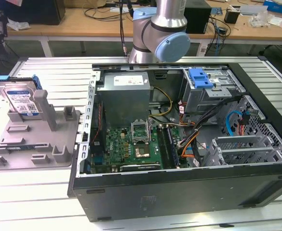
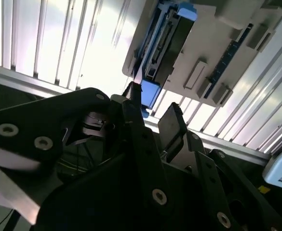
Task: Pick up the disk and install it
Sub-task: 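Pick up the disk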
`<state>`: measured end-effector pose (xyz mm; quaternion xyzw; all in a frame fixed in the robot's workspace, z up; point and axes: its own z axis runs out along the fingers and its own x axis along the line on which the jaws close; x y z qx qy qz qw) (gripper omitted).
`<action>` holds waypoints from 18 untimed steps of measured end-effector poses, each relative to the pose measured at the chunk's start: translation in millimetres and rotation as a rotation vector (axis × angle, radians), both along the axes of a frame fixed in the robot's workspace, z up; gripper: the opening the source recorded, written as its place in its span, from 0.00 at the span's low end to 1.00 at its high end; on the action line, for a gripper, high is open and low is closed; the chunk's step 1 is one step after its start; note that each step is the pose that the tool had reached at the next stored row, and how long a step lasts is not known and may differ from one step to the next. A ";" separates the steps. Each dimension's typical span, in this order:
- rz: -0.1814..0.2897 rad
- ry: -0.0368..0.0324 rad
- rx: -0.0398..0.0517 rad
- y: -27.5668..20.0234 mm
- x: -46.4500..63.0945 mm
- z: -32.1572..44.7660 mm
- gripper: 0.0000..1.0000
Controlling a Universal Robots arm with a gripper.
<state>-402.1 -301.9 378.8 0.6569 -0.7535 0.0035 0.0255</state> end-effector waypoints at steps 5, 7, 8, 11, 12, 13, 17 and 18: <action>0.096 0.0052 -0.0140 0.0 -0.2 -2.5 0.42; 0.109 0.0052 -0.0157 0.0 -0.7 -2.8 0.42; 0.109 0.0052 -0.0158 -0.1 -0.7 -2.7 0.42; 0.109 0.0030 -0.0160 0.0 -0.8 -3.5 0.42; 0.109 -0.0004 -0.0161 0.0 -0.8 -4.4 0.42; 0.109 -0.0038 -0.0164 0.0 -1.0 -5.2 0.42; 0.109 -0.0101 -0.0209 0.0 -2.9 -11.0 0.42; 0.109 -0.0102 -0.0219 0.0 -3.4 -11.7 0.42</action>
